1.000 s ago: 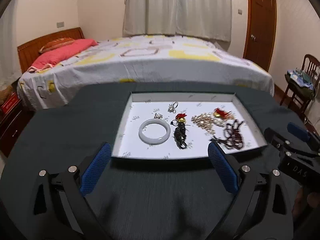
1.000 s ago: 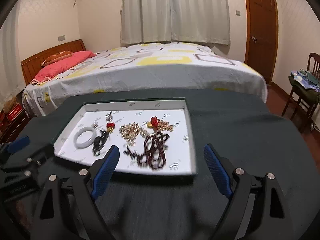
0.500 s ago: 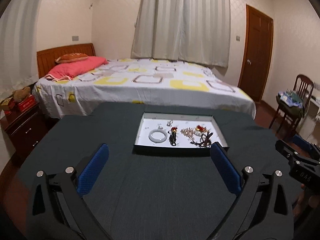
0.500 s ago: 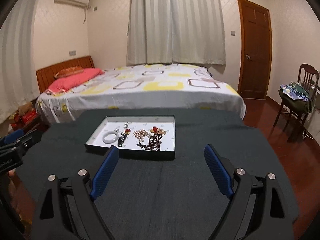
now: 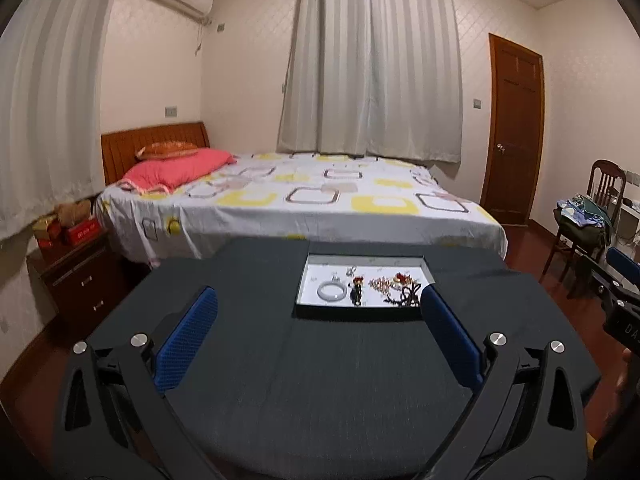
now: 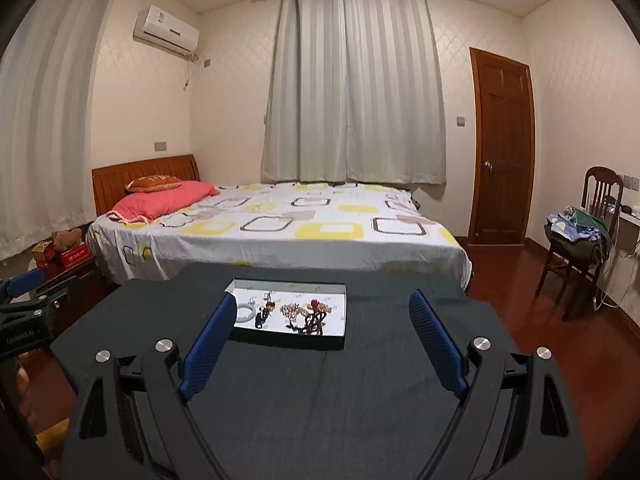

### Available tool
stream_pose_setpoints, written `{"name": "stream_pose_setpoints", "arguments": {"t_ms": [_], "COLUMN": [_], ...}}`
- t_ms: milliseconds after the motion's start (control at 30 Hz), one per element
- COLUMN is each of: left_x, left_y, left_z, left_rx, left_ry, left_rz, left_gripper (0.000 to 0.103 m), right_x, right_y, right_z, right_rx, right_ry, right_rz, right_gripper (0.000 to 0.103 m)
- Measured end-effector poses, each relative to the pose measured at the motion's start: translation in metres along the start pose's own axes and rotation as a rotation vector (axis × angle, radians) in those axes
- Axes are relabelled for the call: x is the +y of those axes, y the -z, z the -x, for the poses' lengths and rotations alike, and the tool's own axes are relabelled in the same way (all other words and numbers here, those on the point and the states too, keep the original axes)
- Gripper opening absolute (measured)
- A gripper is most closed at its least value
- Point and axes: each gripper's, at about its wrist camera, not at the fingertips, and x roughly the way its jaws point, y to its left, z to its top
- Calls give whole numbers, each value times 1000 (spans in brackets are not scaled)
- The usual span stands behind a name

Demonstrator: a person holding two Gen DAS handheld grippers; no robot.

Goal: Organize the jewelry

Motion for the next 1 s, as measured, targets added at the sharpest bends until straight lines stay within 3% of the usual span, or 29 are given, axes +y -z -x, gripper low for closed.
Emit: {"name": "stream_pose_setpoints", "arguments": {"t_ms": [400,1000], "left_x": [2,9], "left_y": [-2,-3], "left_z": [8,7], "left_rx": [-33,-21], "left_ry": [1,1], "left_rz": [-1,17], "left_gripper": [99,99], "right_x": [-2,2], "right_y": [-3,-2], "right_z": [4,12], "right_rx": [-25,-24], "right_ry": [3,-5], "right_rz": [-12,-6], "right_gripper": [85,85]}}
